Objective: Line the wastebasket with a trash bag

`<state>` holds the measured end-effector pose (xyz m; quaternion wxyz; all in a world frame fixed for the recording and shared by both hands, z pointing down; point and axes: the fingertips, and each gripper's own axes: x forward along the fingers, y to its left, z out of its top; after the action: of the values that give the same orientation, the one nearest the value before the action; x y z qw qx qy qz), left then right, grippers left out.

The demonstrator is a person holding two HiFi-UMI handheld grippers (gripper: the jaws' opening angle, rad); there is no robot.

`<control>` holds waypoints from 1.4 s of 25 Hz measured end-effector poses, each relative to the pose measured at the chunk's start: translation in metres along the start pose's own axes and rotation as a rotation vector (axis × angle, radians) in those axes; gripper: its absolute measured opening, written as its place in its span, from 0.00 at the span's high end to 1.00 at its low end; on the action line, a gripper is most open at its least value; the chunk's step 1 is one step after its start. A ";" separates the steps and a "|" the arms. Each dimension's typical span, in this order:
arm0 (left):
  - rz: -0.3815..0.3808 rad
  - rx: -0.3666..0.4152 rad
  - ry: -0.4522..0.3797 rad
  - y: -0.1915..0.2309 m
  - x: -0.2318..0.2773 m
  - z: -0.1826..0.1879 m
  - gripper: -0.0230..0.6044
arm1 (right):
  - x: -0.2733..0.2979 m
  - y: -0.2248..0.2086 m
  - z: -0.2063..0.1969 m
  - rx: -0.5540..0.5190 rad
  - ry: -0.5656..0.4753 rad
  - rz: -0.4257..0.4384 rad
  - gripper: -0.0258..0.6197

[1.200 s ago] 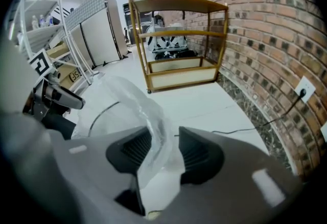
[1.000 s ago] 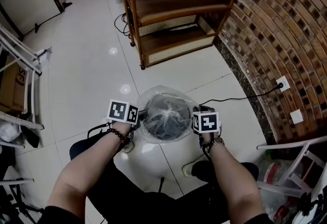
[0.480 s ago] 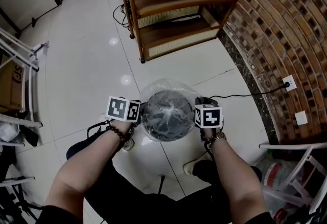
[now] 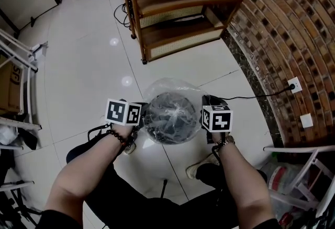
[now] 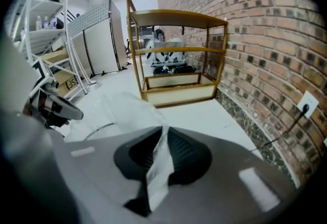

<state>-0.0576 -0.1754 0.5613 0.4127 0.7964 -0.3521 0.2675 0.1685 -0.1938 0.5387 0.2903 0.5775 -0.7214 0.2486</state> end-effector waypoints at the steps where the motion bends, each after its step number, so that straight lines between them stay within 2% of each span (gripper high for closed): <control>1: 0.000 -0.001 -0.003 -0.001 -0.003 0.000 0.96 | -0.001 -0.001 -0.001 0.001 0.003 0.000 0.91; 4: 0.013 0.001 0.007 0.002 -0.009 -0.006 0.96 | 0.000 0.000 -0.014 0.008 0.044 0.015 0.90; 7: 0.025 -0.005 0.037 0.008 -0.010 -0.017 0.95 | 0.006 0.003 -0.032 0.029 0.101 0.028 0.82; 9: 0.028 -0.016 0.058 0.014 -0.008 -0.023 0.86 | 0.011 0.005 -0.042 0.038 0.130 0.036 0.78; 11: 0.021 -0.042 0.077 0.018 -0.003 -0.028 0.72 | 0.016 0.008 -0.051 0.036 0.155 0.056 0.74; 16: 0.027 -0.050 0.112 0.025 0.005 -0.032 0.62 | 0.024 0.019 -0.065 0.006 0.195 0.111 0.68; 21: 0.024 -0.016 0.131 0.021 0.013 -0.034 0.62 | 0.032 0.026 -0.073 -0.041 0.217 0.139 0.66; 26: 0.018 -0.022 0.150 0.023 0.020 -0.038 0.63 | 0.041 0.028 -0.068 -0.062 0.211 0.139 0.65; 35: 0.024 -0.025 0.189 0.029 0.025 -0.046 0.67 | 0.066 0.030 -0.083 -0.040 0.258 0.152 0.65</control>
<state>-0.0714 -0.1571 0.6173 0.4507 0.7580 -0.3245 0.3420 0.1396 -0.1757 0.6432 0.3724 0.4787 -0.7244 0.3277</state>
